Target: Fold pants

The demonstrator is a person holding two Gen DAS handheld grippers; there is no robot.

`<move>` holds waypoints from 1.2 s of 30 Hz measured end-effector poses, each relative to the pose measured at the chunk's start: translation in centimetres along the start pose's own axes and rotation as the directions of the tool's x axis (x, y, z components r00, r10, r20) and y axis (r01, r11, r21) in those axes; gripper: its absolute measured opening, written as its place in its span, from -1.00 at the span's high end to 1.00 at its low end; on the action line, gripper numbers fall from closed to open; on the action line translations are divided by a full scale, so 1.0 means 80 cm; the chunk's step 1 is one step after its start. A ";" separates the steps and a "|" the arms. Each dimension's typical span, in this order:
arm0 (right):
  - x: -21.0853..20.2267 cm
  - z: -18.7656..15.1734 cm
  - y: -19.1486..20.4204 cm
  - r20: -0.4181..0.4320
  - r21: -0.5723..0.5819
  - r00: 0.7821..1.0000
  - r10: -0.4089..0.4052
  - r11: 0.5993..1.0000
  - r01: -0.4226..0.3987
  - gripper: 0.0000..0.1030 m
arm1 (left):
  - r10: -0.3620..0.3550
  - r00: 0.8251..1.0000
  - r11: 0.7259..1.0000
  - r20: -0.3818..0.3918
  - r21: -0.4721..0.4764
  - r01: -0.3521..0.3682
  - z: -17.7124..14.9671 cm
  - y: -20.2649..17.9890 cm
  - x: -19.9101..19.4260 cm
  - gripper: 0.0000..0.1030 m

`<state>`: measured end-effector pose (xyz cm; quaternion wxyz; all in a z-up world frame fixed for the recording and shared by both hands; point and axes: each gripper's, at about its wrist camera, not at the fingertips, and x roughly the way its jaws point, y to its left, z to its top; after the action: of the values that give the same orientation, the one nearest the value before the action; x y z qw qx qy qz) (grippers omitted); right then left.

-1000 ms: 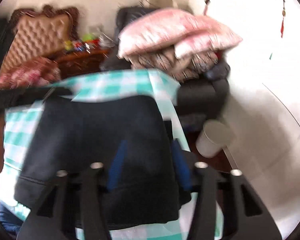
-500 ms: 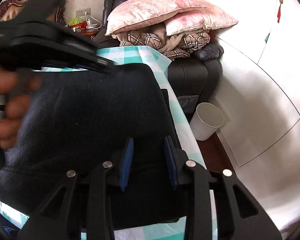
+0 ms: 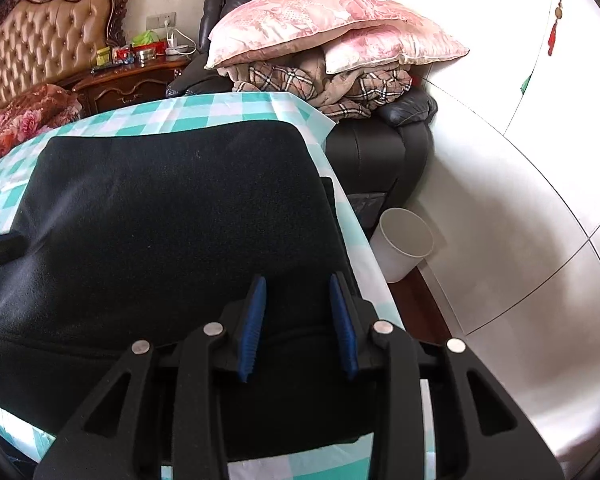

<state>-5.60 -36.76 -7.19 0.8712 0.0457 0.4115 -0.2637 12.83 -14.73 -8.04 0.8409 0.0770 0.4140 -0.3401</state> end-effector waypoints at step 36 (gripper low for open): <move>-0.085 -0.029 0.009 0.033 0.056 0.997 -0.070 0.996 0.068 -0.58 | 0.002 0.998 0.999 0.063 0.045 -0.005 -0.041 -0.045 -0.075 -0.70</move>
<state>-10.43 -32.61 -3.76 0.8671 0.0508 0.3902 -0.3054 5.87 -13.07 -5.09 0.8522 0.0858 0.3795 -0.3499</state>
